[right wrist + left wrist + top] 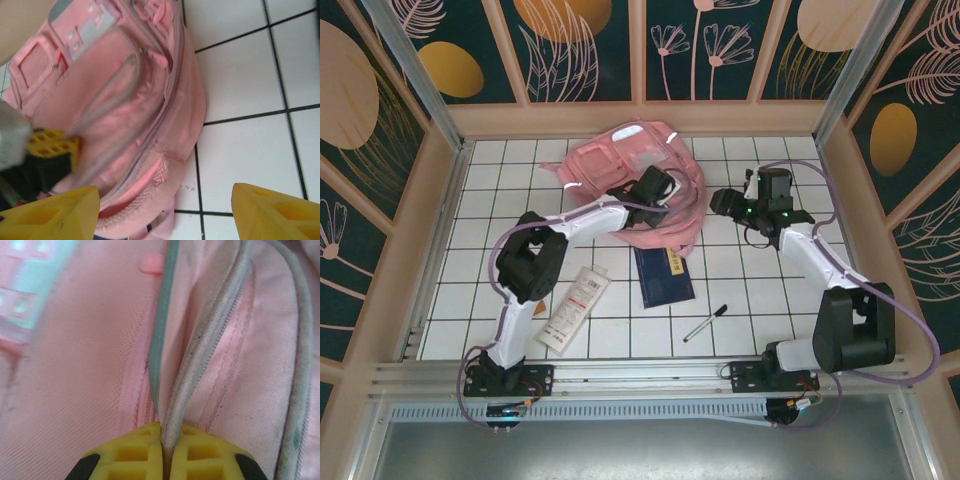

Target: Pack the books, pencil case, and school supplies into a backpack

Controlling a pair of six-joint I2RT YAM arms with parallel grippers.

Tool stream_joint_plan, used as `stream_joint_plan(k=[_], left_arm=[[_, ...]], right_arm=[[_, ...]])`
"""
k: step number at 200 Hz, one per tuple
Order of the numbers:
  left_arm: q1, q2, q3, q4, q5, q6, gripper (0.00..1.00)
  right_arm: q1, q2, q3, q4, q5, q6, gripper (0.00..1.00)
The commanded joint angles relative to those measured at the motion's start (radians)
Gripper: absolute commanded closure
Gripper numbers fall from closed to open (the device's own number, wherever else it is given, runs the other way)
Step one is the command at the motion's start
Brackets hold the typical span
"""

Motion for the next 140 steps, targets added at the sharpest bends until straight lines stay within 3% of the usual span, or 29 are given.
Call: stream_joint_plan(k=[1,24,61,90,122,140], left_arm=[[0.044,-0.184,0.040,0.062,-0.156,-0.082,1.00],[0.070,-0.257,0.067,0.058,-0.239,-0.153,1.00],[0.118,-0.267,0.122,0.002,-0.254,-0.172,1.00],[0.122,-0.239,0.119,-0.024,-0.156,-0.187,1.00],[0.123,-0.237,0.080,-0.033,-0.154,-0.227,1.00],[0.123,-0.249,0.039,-0.008,-0.121,-0.220,1.00]], right_arm=[[0.016,0.017,0.046,-0.068,-0.083,-0.040,0.32],[0.032,0.019,0.040,-0.092,-0.099,-0.042,0.32],[0.099,0.021,0.031,-0.174,-0.061,-0.089,0.32],[0.122,0.008,-0.020,-0.097,-0.200,-0.047,0.31],[0.118,0.020,0.004,0.041,-0.370,0.132,0.27],[0.122,0.064,0.057,0.074,-0.378,0.197,0.26]])
